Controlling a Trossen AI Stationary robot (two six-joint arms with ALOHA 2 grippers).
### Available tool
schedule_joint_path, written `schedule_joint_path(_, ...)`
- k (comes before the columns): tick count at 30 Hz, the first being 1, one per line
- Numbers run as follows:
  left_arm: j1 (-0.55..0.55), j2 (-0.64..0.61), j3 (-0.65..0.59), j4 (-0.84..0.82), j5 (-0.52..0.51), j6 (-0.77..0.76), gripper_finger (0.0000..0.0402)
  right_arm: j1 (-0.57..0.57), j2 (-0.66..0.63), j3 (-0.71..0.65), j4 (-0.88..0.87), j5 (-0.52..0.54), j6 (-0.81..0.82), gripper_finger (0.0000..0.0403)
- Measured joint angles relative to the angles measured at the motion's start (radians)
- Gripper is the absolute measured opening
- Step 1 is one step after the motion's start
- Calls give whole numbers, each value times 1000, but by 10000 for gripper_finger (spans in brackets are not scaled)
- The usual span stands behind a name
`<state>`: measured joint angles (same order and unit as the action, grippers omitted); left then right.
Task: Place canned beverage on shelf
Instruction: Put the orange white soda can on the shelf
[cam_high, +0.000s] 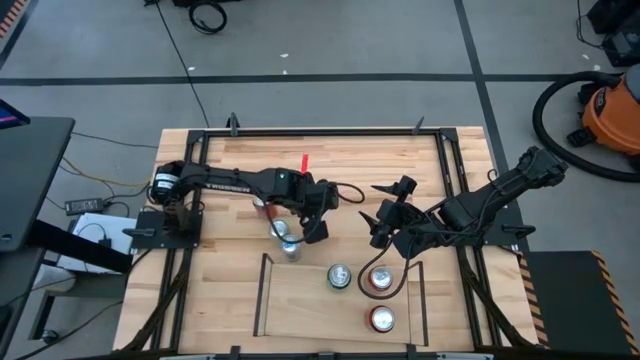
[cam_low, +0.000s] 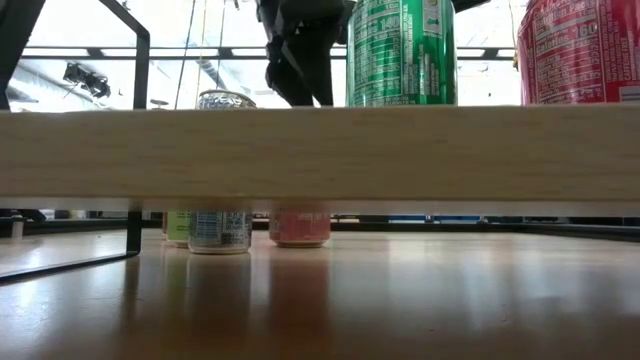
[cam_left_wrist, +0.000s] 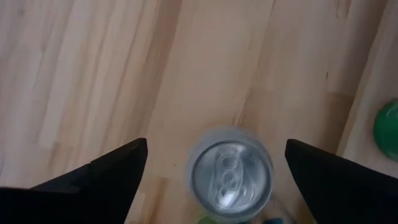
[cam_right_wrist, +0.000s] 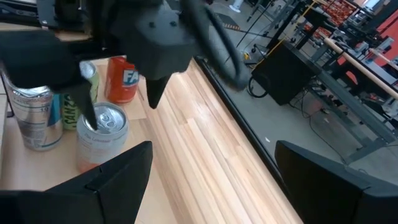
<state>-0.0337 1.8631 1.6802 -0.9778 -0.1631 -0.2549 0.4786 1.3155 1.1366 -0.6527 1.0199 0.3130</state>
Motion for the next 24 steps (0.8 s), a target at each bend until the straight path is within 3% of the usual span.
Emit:
schedule_joint_path(19,12,47,-168,93,71,-57,400,0,0,0,28,-27,-21,349)
schedule_joint_path(24,13,49,-194,124,71,-40,380,0,0,0,30,-26,-26,349)
